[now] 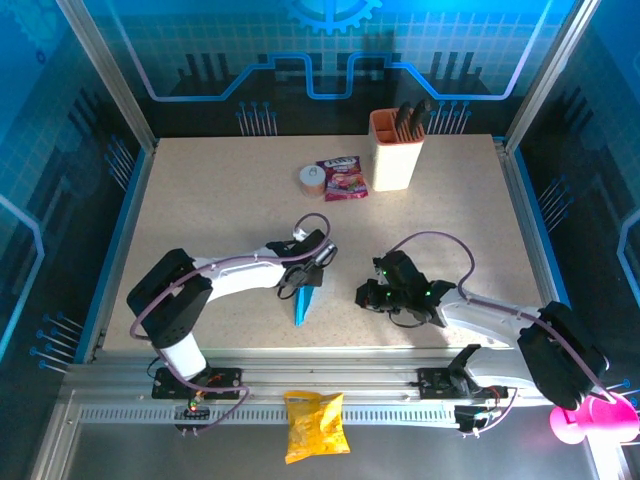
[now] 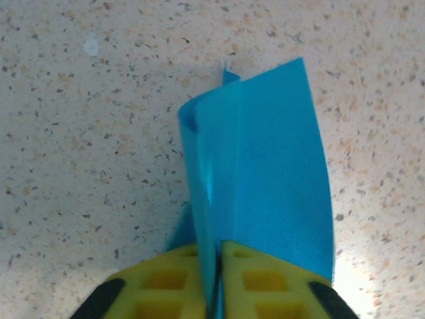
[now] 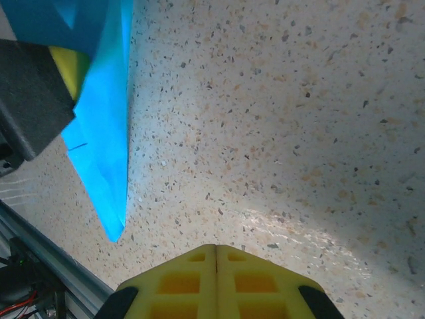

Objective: Fold a paper plane with a square sheet of paper (pick it up from the middle)
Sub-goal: Turn over a paper plane at the center of the table.

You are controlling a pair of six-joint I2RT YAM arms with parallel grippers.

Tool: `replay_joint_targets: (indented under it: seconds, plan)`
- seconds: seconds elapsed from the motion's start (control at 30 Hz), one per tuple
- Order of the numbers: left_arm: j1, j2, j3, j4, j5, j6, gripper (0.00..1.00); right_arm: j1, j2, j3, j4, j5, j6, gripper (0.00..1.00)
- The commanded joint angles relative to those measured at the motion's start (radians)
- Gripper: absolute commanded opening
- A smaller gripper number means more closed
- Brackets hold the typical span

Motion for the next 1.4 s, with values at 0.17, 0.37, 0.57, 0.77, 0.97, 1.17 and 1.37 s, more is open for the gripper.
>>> replay_joint_targets:
  seconds: [0.17,0.37,0.57,0.77,0.97,1.17,1.37]
  plan:
    - [-0.039,0.023,-0.016,-0.026,-0.032,0.013,0.41,0.032,0.012,0.008,0.000,0.049,0.017,0.00]
    - [-0.062,0.056,0.001,-0.035,-0.030,0.006,0.47,0.043,0.036,0.007,0.019,0.053,0.025,0.00]
    - [-0.083,0.106,0.004,-0.037,-0.034,-0.015,0.53,0.050,0.029,0.008,0.022,0.056,0.028,0.00]
    - [-0.085,0.115,-0.003,-0.032,-0.026,-0.021,0.57,0.050,-0.018,0.025,-0.027,0.061,0.015,0.00]
    - [-0.085,0.041,0.026,-0.061,-0.036,-0.010,0.59,0.049,-0.081,0.046,-0.090,0.075,-0.006,0.00]
    - [-0.085,0.004,0.060,-0.077,-0.033,0.007,0.62,0.050,-0.091,0.057,-0.108,0.077,-0.015,0.00]
    - [-0.084,-0.011,0.074,-0.085,-0.027,0.015,0.63,0.050,-0.078,0.058,-0.095,0.072,-0.011,0.00]
